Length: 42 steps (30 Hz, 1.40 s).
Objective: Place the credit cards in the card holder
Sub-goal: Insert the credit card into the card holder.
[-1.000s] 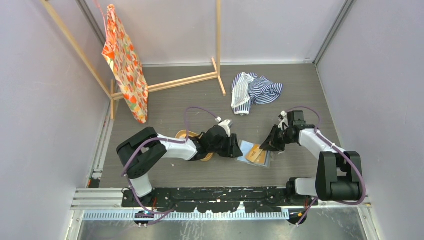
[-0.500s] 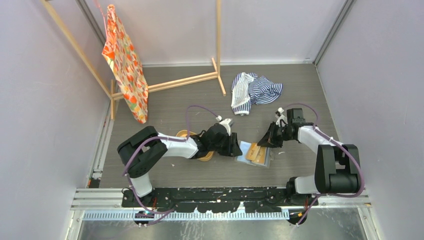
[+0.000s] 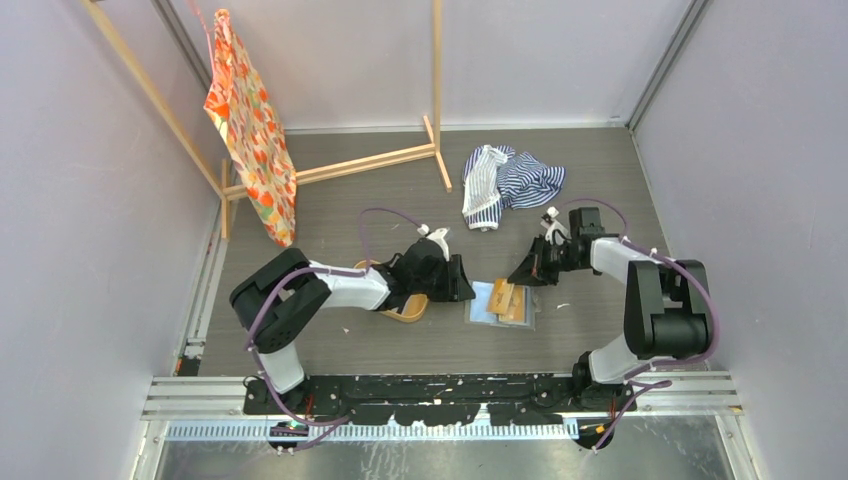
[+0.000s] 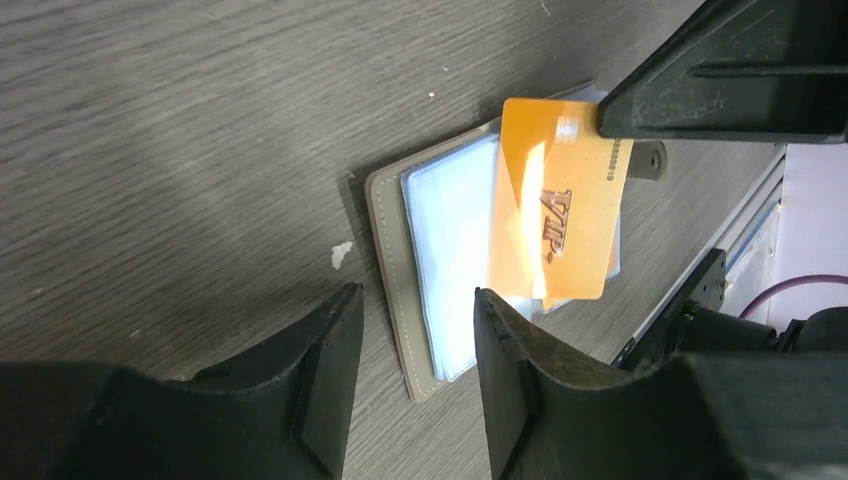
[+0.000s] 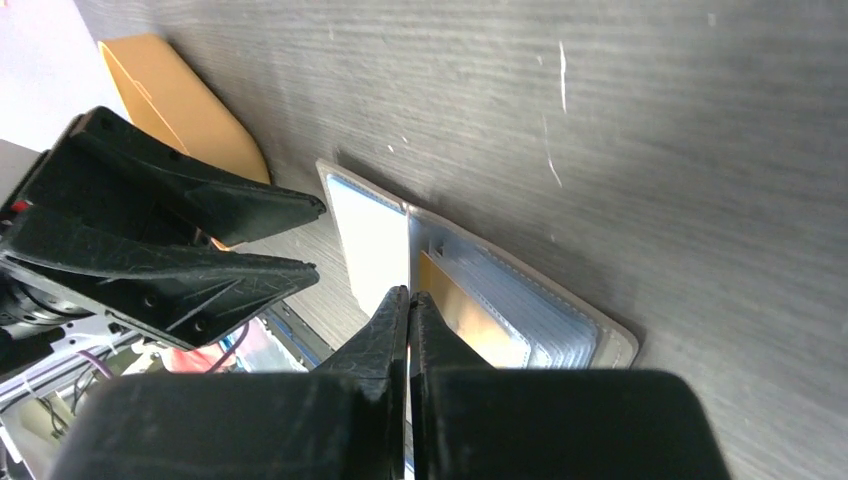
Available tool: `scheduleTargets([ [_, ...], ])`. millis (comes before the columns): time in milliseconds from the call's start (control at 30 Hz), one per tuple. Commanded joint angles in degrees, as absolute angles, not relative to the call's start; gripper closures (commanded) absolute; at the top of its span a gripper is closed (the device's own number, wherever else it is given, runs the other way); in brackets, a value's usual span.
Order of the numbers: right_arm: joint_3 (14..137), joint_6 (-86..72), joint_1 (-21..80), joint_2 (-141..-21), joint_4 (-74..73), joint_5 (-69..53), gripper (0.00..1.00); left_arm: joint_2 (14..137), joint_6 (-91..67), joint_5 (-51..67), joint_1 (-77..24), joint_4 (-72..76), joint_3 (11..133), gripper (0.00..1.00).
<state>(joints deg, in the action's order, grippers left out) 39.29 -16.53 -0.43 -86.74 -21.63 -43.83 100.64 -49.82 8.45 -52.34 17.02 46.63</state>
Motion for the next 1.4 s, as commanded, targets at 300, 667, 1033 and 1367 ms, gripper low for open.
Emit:
scheduleTargets([
  [300,51.15,-6.54,3.13,-96.52,-29.44,-49.86,0.96,95.41,-50.42,8.55,-50.19,17.89,45.37,0.54],
  [667,64.56,9.59,3.35,-102.7,-51.02,-49.11,0.92,95.42,-51.4,10.96,-50.19,19.37,44.81,0.54],
  [1033,57.25,-3.06,3.25,-101.78,-37.81,-44.76,0.92,95.07,-53.64,11.49,-50.54,20.79,42.95,0.54],
  [1367,42.3,-18.89,1.79,-89.61,-15.76,-44.07,0.97,94.32,-58.56,7.44,-53.86,21.87,40.41,0.55],
])
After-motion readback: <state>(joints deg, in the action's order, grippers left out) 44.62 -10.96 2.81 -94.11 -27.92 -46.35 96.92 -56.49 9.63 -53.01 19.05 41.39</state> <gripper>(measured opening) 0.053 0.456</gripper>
